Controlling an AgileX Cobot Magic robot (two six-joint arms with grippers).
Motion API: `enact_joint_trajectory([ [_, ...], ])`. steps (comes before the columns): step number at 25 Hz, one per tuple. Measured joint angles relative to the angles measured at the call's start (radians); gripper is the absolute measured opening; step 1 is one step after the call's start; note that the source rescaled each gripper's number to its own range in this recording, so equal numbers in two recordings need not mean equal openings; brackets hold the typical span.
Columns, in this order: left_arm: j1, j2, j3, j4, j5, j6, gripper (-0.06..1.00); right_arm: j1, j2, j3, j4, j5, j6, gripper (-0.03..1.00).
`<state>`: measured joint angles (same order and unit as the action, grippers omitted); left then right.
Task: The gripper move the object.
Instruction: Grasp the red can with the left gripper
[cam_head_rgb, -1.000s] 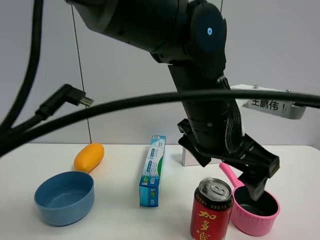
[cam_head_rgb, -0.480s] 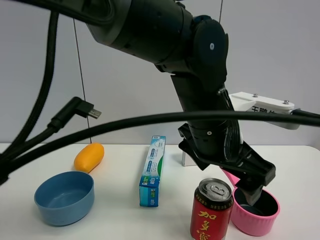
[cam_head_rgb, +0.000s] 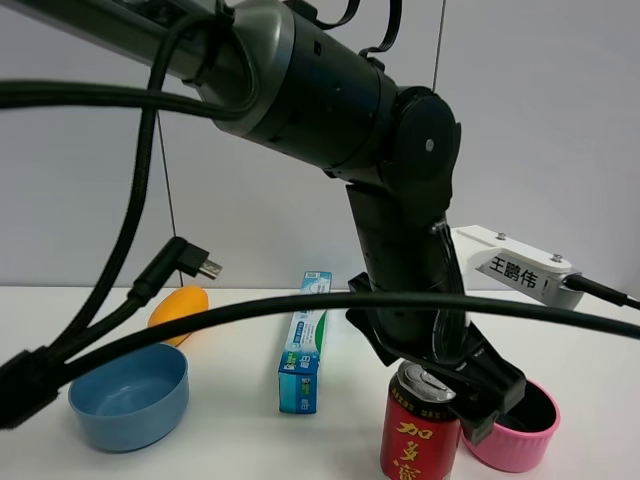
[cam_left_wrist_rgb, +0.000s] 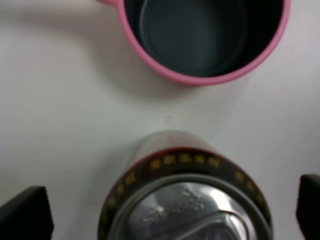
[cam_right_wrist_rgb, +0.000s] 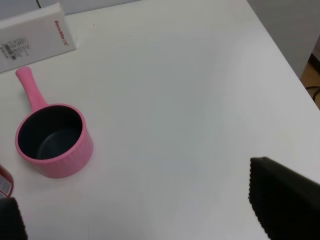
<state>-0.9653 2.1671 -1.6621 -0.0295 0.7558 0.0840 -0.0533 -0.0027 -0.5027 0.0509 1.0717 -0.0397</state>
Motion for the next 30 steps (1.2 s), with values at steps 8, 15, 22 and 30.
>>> enact_joint_trajectory([
  [8,0.0,0.008,0.0,0.005,0.001,0.0,1.0,0.0,0.0,0.0,0.0,0.0,0.0,1.0],
  [15,0.0,0.038,0.0,0.005,0.005,0.0,1.0,0.0,0.0,0.0,0.0,0.0,0.0,1.0],
  [22,0.0,0.045,0.0,0.005,0.004,0.0,1.0,0.0,0.0,0.0,0.0,0.0,0.0,1.0],
  [30,0.0,0.045,0.0,0.005,0.004,0.0,0.26,0.0,0.0,0.0,0.0,0.0,0.0,1.0],
])
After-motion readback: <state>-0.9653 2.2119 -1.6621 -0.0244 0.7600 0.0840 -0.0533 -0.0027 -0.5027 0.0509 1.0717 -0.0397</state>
